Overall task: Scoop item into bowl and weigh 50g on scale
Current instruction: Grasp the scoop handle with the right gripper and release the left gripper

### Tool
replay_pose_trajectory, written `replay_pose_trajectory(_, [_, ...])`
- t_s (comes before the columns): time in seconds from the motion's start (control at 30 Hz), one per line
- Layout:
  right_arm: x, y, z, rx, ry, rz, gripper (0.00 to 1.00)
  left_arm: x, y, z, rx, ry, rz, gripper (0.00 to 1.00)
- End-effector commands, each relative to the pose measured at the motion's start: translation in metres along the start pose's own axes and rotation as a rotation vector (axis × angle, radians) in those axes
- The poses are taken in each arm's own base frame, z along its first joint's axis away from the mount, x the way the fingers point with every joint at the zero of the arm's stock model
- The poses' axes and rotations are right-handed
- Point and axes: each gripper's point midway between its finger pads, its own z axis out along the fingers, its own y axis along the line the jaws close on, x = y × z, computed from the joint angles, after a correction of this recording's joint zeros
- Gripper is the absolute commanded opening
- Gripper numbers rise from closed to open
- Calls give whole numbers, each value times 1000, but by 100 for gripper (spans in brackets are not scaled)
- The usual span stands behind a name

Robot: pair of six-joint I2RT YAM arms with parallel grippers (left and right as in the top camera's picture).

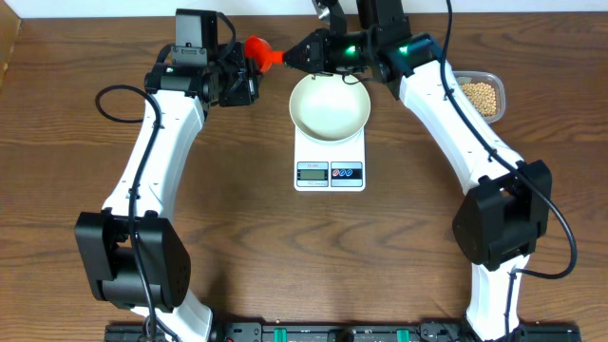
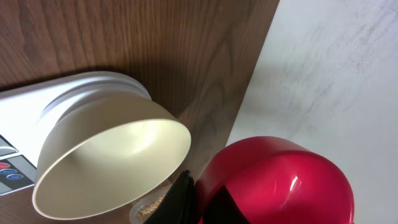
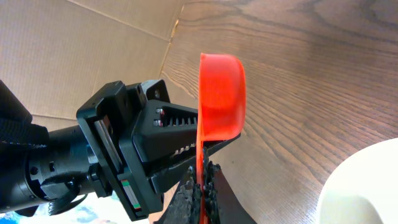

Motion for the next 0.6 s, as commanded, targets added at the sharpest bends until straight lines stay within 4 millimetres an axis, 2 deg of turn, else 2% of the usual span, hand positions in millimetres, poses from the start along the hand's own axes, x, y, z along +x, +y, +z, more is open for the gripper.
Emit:
replay_pose_trajectory(0.0, [-7,-5,-4,-1,-12,-6,1,4,-9,-11,31,-1,26,11])
replay_pose_trajectory(0.03, [-8,-5,-5,0,-14,2,1,4,-9,-11,31,-1,26,17])
replay_pose_trajectory(0.17, [-17,-11,-12,3,-41,12,1,4,-9,-11,31,-1,26,60])
replay_pose_trajectory(0.23, [-23,-15,-19,6,-60,27,1,4,-9,-11,31,-1,26,71])
replay_pose_trajectory(0.33, [-34,-25,-30,18,-90,38,1,4,-9,-11,31,-2,26,79])
replay_pose_trajectory(0.47, [-51,-48,-55,55,-148,59,1,3,-9,-11,31,-4,27,81])
replay_pose_trajectory(0.53, [-64,-59,-71,66,-190,38,1,1,-10,-11,36,-16,101,82])
replay_pose_trajectory(0.57, [-70,-66,-81,79,-212,21,1,0,-14,-11,50,-26,202,81])
